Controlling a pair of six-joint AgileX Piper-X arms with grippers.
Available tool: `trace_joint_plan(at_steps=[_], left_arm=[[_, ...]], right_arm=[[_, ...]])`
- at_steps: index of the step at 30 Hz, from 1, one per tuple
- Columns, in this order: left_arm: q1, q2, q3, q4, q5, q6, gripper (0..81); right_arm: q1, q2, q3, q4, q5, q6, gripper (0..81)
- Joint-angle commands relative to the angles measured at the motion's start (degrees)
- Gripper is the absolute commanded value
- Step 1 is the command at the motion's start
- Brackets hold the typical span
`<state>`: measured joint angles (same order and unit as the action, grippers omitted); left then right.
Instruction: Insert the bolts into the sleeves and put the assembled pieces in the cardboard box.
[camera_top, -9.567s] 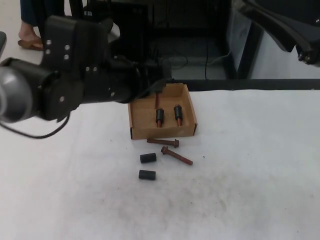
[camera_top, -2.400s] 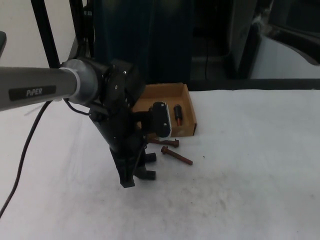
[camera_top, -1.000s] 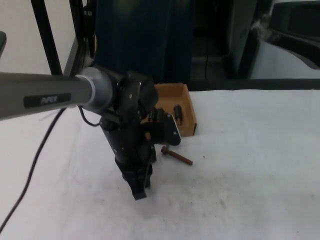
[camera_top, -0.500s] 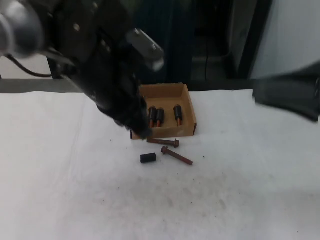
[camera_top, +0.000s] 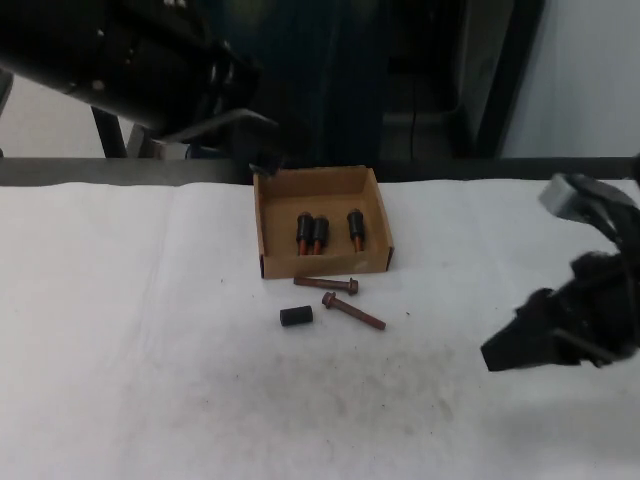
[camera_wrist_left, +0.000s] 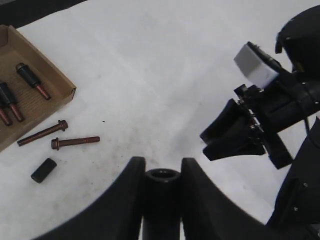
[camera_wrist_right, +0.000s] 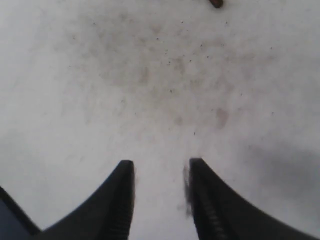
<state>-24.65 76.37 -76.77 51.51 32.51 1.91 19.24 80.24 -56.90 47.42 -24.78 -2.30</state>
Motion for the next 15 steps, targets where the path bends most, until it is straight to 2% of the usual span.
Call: trace_joint_plan(at_steps=[1, 5, 10, 15], left_arm=[[0.2, -1.5, -0.1, 1.7, 0.6, -1.9, 0.9], [0.2, -1.7, 0.0, 5.3, 0.0, -5.5, 0.9], [0.2, -2.1, 0.0, 5.6, -0.3, -8.3, 0.9], [0.2, -4.9, 0.0, 2.7, -0.3, -10.4, 0.9]], right_arm=[[0.6, 0.4, -2.1, 0.0, 1.4, -1.8, 35.8], [2.5, 7.9, -12.9, 4.1, 9.2, -5.9, 35.8], [3.5, 16.6, -21.9, 5.9, 9.7, -7.4, 35.8], [4.7, 22.7, -25.7, 5.9, 13.0, -11.3, 35.8]])
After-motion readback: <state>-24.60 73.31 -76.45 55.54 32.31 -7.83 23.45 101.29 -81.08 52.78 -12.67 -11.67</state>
